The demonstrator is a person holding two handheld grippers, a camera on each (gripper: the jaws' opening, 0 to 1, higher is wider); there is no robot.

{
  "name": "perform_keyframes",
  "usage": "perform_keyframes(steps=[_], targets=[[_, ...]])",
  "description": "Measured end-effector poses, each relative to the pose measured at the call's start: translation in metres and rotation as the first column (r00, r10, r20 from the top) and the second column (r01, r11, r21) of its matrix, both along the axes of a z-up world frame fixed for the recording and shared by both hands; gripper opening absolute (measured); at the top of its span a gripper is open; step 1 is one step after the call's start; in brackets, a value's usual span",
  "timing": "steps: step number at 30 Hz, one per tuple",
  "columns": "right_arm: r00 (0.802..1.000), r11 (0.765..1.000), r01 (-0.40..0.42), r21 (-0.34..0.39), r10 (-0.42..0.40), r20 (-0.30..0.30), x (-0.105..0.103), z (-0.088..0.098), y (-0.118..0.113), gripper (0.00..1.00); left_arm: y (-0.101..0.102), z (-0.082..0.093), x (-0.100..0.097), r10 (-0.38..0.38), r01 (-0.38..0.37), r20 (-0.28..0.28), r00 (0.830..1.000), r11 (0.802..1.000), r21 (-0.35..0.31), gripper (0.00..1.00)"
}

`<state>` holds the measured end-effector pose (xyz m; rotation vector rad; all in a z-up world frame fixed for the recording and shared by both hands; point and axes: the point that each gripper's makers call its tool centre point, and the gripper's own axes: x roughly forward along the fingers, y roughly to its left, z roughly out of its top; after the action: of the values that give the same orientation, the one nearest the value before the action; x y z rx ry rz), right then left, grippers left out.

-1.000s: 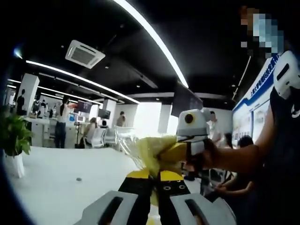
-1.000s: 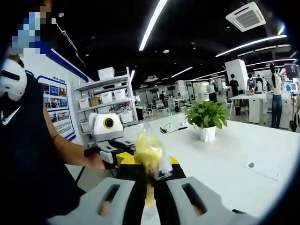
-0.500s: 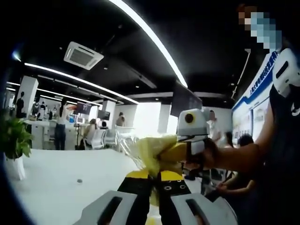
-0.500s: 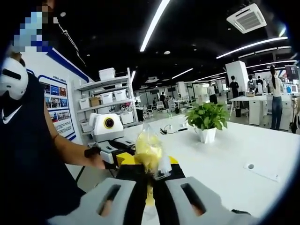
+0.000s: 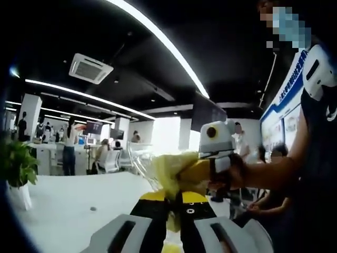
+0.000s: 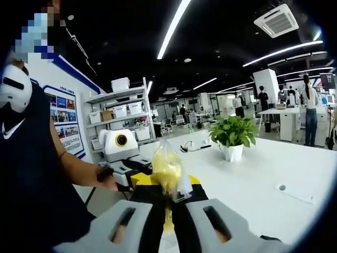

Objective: Compare the silicone blocks by pressing each to a similar depth, holding the contact briefly, and releasing to observe deformation and rebound differences across the visible hardness samples.

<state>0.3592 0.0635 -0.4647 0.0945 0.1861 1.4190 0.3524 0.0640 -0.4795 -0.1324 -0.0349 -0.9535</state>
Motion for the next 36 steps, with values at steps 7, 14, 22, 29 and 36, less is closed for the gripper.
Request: perform_keyframes(steps=[7,14,22,29,36], targets=[[1.0,1.0,-0.015,-0.001,0.015,0.022,-0.003,0.0,0.001,0.0,0.002,0.0,-0.001,-0.008,0.008,-0.042,0.999,1.0,-0.012,0.03],[1.0,1.0,-0.022,0.001,0.022,-0.003,-0.003,0.0,0.0,0.0,0.001,-0.001,-0.002,-0.012,0.011,-0.042,0.999,1.0,-0.027,0.04],[1.0,1.0,-0.017,-0.02,0.017,0.013,-0.009,0.001,0.0,0.0,0.0,-0.001,-0.006,-0.026,0.022,-0.088,0.996,0.999,-0.045,0.02],[1.0,1.0,-0.007,-0.027,0.008,0.023,-0.011,0.006,-0.002,0.0,-0.002,0.004,-0.008,-0.035,0.032,-0.065,0.997,0.999,-0.044,0.0],[1.0,1.0,-0.015,0.015,0.014,0.025,-0.011,0.013,-0.003,0.04,-0.002,0.012,-0.008,-0.026,0.022,-0.058,0.998,0.998,-0.064,0.0]])
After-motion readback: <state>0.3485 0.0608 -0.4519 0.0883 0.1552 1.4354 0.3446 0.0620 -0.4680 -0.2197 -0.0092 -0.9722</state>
